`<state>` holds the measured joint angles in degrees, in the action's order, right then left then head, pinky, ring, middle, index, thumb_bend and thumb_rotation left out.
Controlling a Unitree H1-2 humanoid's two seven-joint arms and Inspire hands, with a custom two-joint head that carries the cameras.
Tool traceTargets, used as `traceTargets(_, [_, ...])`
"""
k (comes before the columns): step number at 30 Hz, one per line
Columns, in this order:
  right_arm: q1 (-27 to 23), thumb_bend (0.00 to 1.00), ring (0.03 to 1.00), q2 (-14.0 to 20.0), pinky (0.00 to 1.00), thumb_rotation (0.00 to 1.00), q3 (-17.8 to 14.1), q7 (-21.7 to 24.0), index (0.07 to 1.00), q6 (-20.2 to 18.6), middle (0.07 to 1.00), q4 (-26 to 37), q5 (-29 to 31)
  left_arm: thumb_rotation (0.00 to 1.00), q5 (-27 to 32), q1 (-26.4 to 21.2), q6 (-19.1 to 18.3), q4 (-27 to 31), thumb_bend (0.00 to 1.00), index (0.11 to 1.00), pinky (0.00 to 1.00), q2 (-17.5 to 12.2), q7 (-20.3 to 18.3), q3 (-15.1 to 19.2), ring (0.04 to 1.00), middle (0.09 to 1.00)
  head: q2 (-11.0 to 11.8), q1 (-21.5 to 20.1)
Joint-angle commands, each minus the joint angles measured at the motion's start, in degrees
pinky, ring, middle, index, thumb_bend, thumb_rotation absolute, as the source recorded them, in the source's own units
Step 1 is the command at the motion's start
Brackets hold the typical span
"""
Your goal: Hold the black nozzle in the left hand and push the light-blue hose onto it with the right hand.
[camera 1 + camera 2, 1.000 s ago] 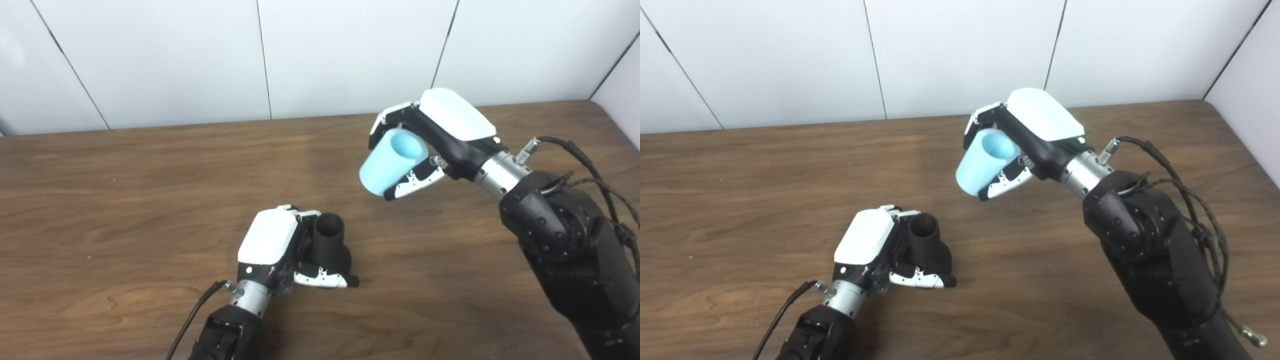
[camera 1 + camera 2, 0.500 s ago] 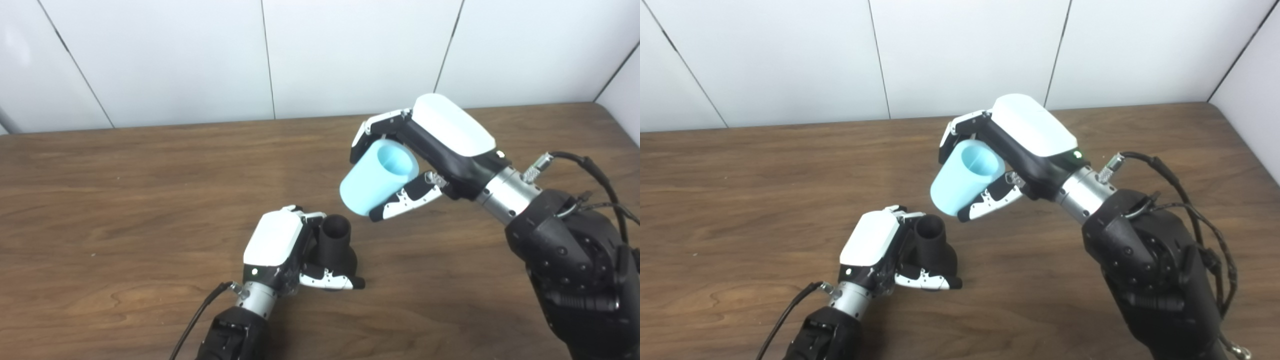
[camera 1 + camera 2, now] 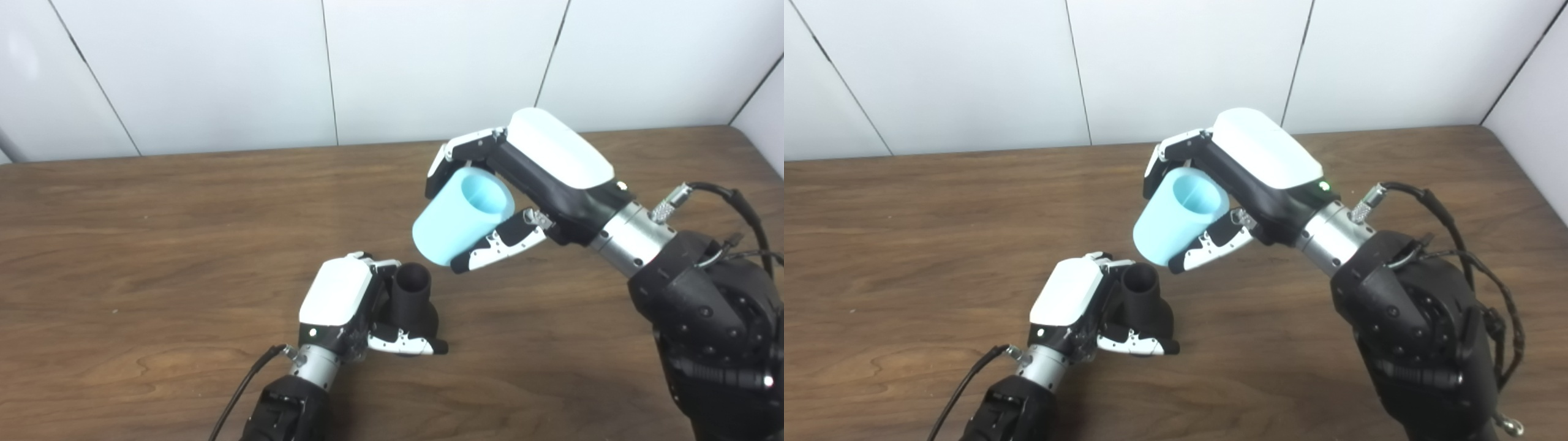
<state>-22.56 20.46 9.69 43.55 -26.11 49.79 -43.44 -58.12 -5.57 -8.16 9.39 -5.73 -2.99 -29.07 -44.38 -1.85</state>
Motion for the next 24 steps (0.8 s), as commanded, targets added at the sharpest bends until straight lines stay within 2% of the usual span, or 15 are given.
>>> traceTargets(1, [-0.88, 0.52, 0.391, 0.30, 0.36, 0.00, 0.18, -0.58, 0.509, 2.41, 0.496, 0.82, -1.77, 0.00, -0.83, 0.44, -0.46, 0.09, 0.52, 0.515, 0.82, -0.23, -1.71, -0.33, 0.637, 0.444, -0.07, -0.08])
traceTargets(6, [-0.52, 0.51, 0.375, -0.09, 0.34, 0.00, 1.13, 0.57, 0.523, 3.70, 0.497, 0.20, -4.53, 0.00, -0.96, 0.39, -0.51, 0.18, 0.52, 0.517, 0.82, -0.29, -1.90, -0.37, 0.635, 0.440, -0.07, -0.08])
traceTargets(15, [0.24, 0.52, 0.379, -1.62, 0.36, 0.00, 1.78, 0.51, 0.517, 5.41, 0.488, -1.44, -6.13, 0.00, -1.02, 0.09, -0.50, 0.15, 0.52, 0.514, 0.82, -0.26, -2.08, -0.37, 0.635, 0.448, -0.44, 0.28])
traceTargets(24, [1.80, 0.51, 0.369, -2.93, 0.34, 0.00, 1.41, -1.28, 0.526, 7.67, 0.481, -3.76, -4.46, 0.00, -0.72, -0.33, -0.38, -0.22, 0.52, 0.517, 0.81, -0.34, -2.32, -0.30, 0.626, 0.434, -0.32, 0.50])
